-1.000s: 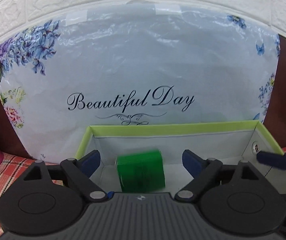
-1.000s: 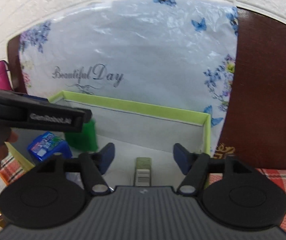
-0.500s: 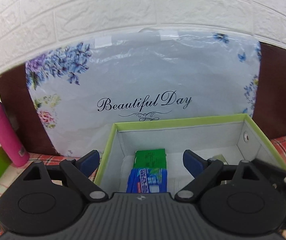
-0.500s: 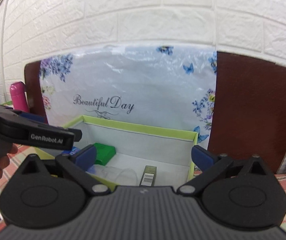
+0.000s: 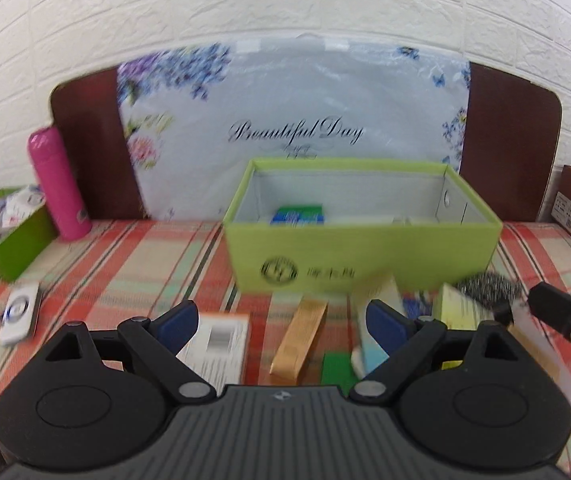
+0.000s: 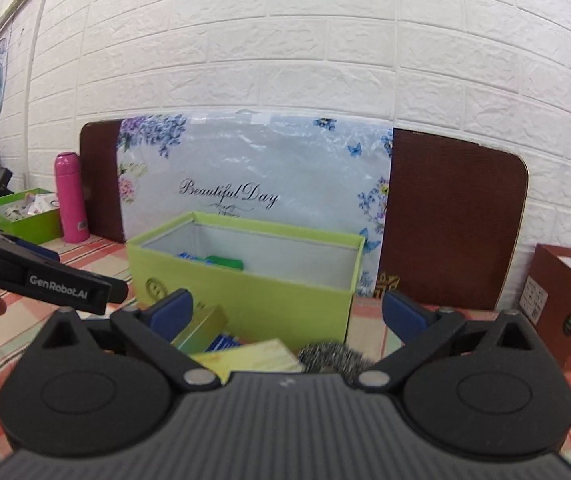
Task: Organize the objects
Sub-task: 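Grasp the white medicine box with the left tool while the right tool grasps the VIVX box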
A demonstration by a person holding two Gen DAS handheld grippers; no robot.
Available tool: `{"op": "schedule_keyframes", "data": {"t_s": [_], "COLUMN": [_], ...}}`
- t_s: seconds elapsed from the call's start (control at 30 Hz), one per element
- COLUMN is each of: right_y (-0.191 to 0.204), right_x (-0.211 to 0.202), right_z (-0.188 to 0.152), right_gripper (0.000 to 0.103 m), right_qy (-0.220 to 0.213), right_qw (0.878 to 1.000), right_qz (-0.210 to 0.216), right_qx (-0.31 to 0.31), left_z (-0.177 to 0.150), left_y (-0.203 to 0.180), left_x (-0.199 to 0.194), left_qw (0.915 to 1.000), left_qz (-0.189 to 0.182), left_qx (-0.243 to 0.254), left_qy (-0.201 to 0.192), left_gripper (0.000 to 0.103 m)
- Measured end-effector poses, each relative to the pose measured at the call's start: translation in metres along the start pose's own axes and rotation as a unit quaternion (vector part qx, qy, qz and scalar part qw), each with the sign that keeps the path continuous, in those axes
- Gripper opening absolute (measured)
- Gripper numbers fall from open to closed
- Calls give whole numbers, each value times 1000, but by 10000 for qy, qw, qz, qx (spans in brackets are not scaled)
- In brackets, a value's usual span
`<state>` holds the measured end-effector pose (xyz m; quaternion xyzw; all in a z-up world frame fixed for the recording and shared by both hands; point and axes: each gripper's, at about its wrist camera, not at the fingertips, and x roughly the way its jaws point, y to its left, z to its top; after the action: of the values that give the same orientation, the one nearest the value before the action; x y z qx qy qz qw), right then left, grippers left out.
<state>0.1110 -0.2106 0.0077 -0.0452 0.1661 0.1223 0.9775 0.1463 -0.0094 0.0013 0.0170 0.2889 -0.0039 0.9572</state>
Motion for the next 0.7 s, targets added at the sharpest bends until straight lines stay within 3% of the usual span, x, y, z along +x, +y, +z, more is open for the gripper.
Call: {"op": "schedule_keyframes", "data": {"t_s": [0.17, 0.37, 0.53, 0.6, 0.7], "right_y": [18, 45, 71, 81, 95], "right_x": [-27, -33, -20, -11, 8], "right_z": [-29, -59, -60, -55, -50], "right_gripper": [103, 103, 101, 93, 90], "right_qy": [199, 491, 660, 700, 834], "right_qw": [9996, 9984, 9969, 9965, 9960], "right_qz": [111, 164, 381, 448, 296], "right_qx": [156, 221, 188, 99, -123], "left_z": [-44, -72, -67, -62, -57], "left_y": [24, 53, 69, 72, 72], "left_x": [-13, -13, -1, 8, 23], "left_qw": [9986, 9940, 9927, 9924, 9923], "left_qz": [158, 317, 448, 478, 475], "left_qx": [-302, -702, -816, -843, -873], "left_qy": [407, 773, 769, 758, 741], "left_gripper": [94, 94, 94, 94, 94]}}
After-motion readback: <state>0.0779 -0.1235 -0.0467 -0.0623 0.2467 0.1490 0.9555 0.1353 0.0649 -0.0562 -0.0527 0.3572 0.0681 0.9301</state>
